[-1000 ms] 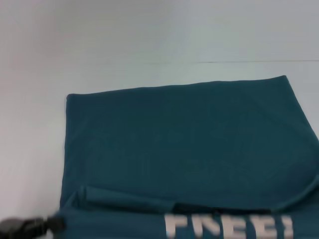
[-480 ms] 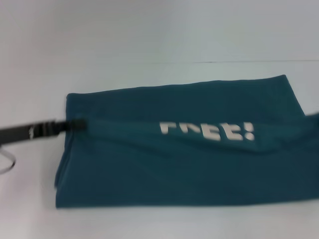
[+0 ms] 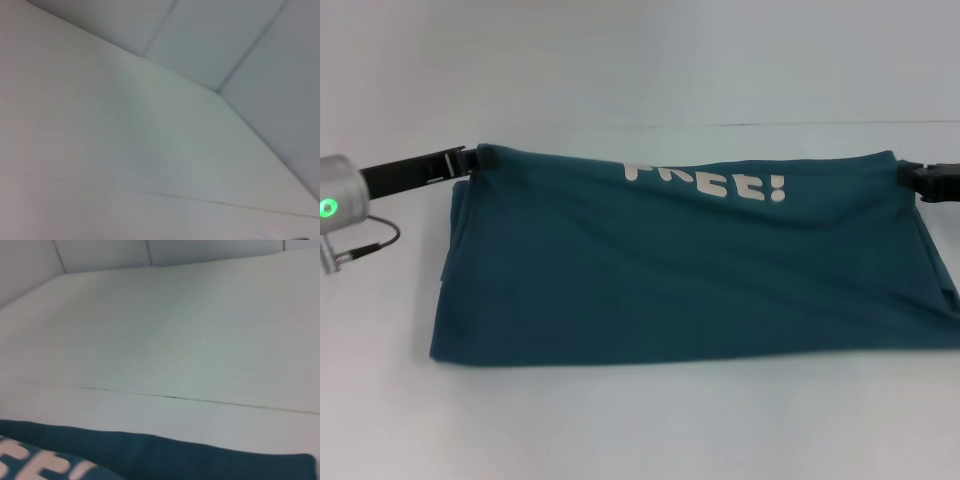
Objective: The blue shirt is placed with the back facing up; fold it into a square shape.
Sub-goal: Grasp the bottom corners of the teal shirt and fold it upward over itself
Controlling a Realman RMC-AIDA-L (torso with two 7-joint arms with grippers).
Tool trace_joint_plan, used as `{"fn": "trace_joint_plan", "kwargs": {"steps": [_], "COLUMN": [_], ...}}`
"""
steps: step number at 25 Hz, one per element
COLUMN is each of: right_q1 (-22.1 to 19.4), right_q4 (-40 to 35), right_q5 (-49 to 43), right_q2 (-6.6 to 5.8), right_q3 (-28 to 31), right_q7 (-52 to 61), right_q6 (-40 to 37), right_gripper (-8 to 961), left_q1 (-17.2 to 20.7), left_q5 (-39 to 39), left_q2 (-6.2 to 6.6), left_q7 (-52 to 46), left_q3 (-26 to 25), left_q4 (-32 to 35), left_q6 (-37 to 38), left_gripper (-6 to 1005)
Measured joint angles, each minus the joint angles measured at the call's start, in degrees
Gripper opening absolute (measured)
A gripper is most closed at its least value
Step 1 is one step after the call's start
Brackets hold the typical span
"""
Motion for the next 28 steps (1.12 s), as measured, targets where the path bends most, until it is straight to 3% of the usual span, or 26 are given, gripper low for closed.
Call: {"fn": "trace_joint_plan", "kwargs": {"steps": [2,9,20,28], "right_q1": [1.05,3.24,6.51,6.90], "right_q4": [1.92,5.42,7.76,8.43], "right_q5": [0.03,5.51,10.28,10.36], "right_q2": [0.12,0.75,-0.49,-0.35], "right_q3": [-0.56,-0.89,-6.61,-7.41], "right_q7": [-1.11,-7.99,-9.28,-10.41], "right_q6": [4.08,13.36,19.96,21.58], "right_gripper": [28,30,32,34], "left_q1": [-1.62,-3.74,-4.11,-3.85], "left_q5": [-0.20,-2.82,-3.85,-4.46], "left_q2": [-0.35,-1.13,-1.84,-2.15], "left_q7": [0.95,4.48,4.80,4.84], "left_q3": [0.32,0.35,1.59,1.79], "left_q4": [-1.74,-4.39,-4.89,-5.08], "left_q6": [-5.84,-14.38,-19.35,-20.55], "left_gripper": [110,113,119,123]}}
